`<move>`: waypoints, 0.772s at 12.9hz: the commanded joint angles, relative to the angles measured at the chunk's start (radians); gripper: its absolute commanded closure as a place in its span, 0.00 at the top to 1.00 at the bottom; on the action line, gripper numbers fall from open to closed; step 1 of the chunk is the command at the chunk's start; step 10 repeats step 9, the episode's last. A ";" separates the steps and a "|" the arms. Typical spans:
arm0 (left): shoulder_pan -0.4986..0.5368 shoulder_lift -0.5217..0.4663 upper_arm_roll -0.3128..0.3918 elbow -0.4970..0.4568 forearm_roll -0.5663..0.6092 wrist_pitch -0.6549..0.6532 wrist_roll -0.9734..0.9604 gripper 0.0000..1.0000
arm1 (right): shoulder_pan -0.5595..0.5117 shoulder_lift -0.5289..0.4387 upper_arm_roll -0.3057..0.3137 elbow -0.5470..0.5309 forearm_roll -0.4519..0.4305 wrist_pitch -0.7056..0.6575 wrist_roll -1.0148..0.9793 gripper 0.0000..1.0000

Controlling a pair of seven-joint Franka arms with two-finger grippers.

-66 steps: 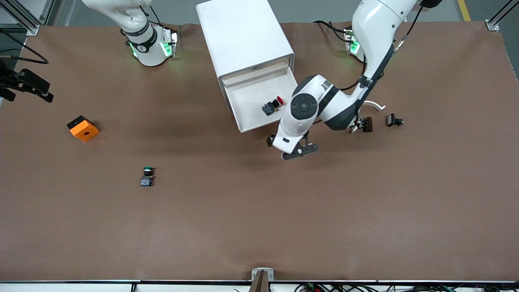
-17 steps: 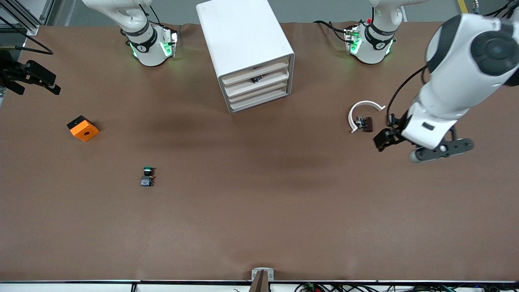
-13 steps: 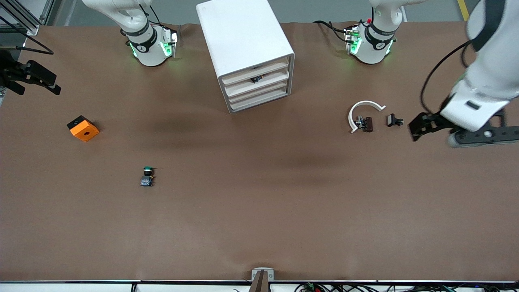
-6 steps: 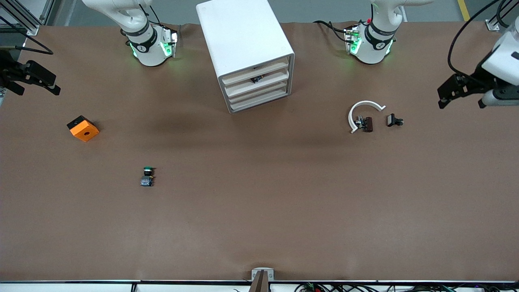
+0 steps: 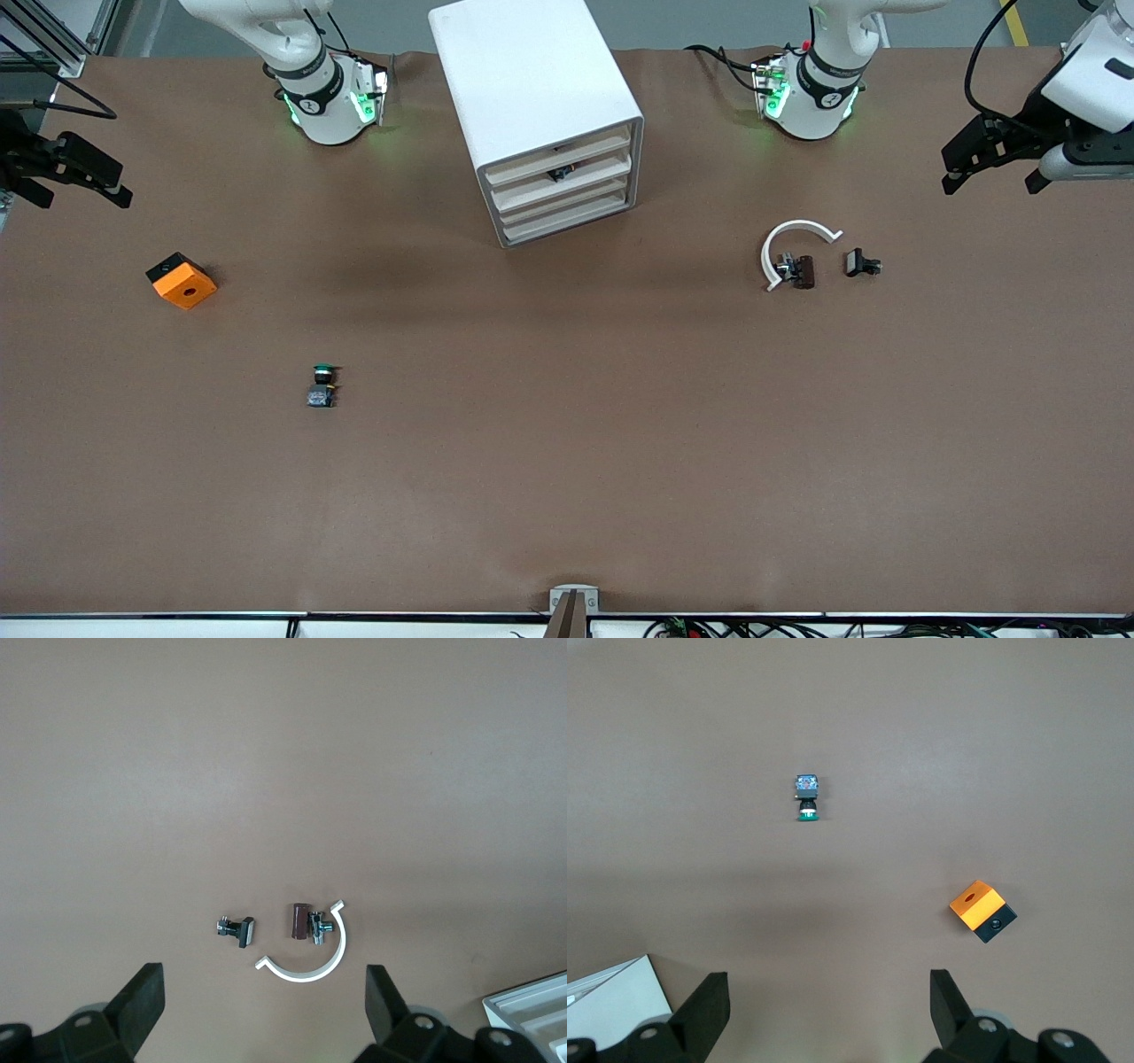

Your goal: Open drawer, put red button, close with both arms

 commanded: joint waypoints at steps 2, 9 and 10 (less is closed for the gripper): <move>0.000 -0.009 0.005 -0.004 -0.014 -0.008 -0.012 1.00 | 0.006 -0.038 0.003 -0.028 0.005 0.023 0.016 1.00; 0.000 0.026 0.009 0.050 0.000 -0.043 -0.054 1.00 | 0.006 -0.044 0.004 -0.026 0.005 0.023 0.016 1.00; 0.000 0.026 0.009 0.050 0.000 -0.043 -0.054 1.00 | 0.006 -0.044 0.004 -0.026 0.005 0.023 0.016 1.00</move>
